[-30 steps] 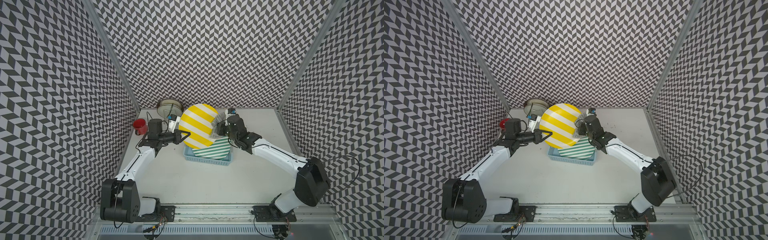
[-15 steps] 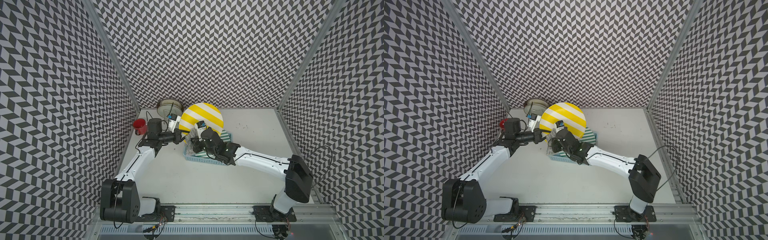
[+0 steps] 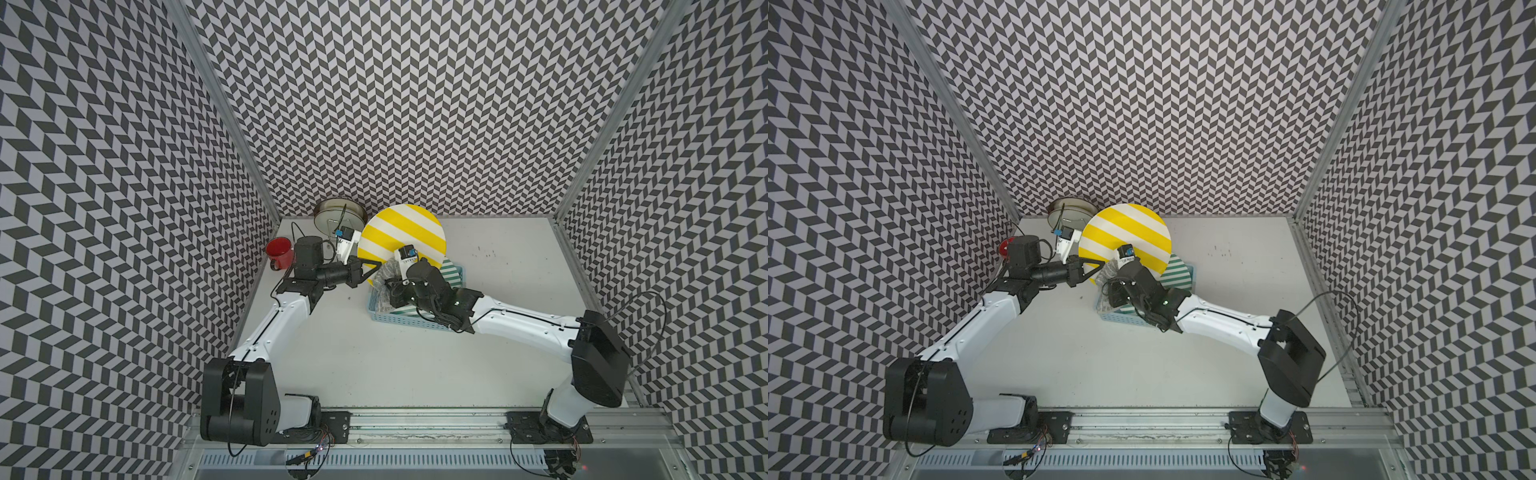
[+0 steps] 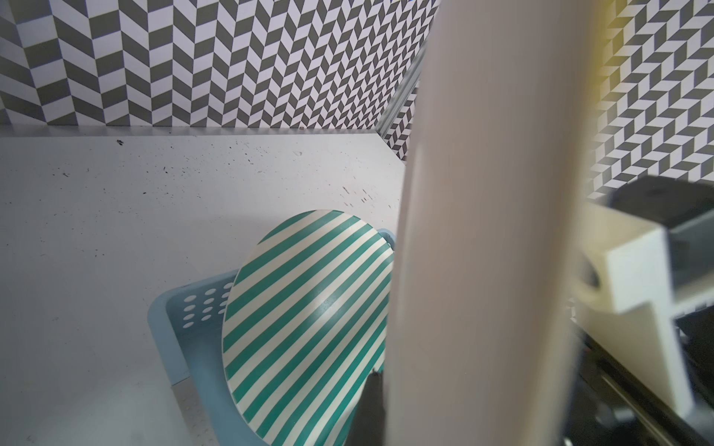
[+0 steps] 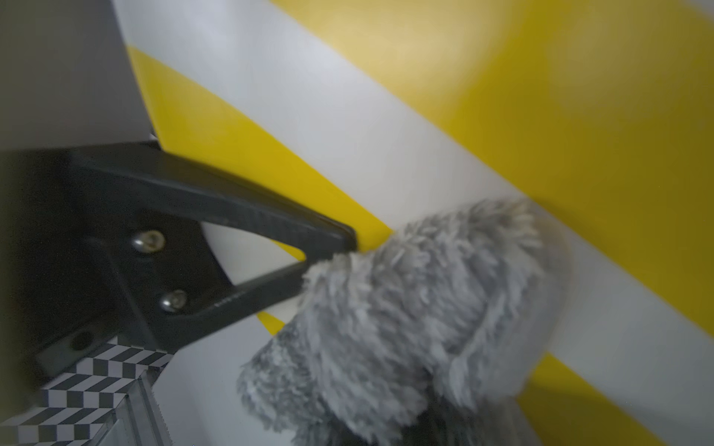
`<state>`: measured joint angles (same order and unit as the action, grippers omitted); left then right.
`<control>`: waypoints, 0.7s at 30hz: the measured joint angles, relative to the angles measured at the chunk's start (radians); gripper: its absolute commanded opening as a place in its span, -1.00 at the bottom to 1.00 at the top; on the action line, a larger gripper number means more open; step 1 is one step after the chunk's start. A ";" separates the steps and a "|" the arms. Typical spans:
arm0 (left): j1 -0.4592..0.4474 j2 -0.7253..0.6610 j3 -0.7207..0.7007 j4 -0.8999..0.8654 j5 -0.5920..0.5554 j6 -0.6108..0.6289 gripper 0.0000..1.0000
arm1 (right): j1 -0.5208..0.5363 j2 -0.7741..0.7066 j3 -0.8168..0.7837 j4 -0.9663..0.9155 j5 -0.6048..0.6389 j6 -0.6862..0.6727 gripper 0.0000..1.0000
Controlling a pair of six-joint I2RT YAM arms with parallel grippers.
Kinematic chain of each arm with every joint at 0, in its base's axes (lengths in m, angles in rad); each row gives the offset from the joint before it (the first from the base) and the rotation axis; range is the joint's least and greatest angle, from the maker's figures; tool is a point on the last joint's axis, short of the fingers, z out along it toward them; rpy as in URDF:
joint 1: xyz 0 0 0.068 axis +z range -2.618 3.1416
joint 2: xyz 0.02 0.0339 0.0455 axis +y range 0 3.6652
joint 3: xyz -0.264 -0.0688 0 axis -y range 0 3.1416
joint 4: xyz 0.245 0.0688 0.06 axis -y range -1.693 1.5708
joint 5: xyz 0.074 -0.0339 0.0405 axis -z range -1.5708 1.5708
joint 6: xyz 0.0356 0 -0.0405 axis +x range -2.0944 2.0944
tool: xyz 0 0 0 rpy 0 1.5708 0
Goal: Wipe the wet plate dry
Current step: Wipe the plate with towel.
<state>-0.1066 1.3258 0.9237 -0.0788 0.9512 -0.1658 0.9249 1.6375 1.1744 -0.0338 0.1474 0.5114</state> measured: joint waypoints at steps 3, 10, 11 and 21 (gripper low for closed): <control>0.000 0.000 0.000 0.004 -0.013 0.010 -1.00 | -0.082 -0.070 -0.106 -0.005 -0.003 0.023 -1.00; -0.006 0.000 0.019 -0.039 -0.005 0.045 -1.00 | -0.346 -0.226 -0.220 -0.052 -0.013 0.047 -1.00; -0.013 0.000 0.040 -0.072 0.007 0.071 -1.00 | -0.380 -0.248 -0.227 -0.062 -0.019 0.043 -1.00; -0.064 0.013 0.384 -0.533 -0.009 0.622 -1.00 | -0.655 -0.447 -0.193 -0.078 -0.241 -0.025 -1.00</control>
<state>-0.1703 1.3384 1.3075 -0.6117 0.9421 0.4564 0.2703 1.1904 0.9813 -0.1116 -0.0940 0.4862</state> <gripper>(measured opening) 0.078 0.076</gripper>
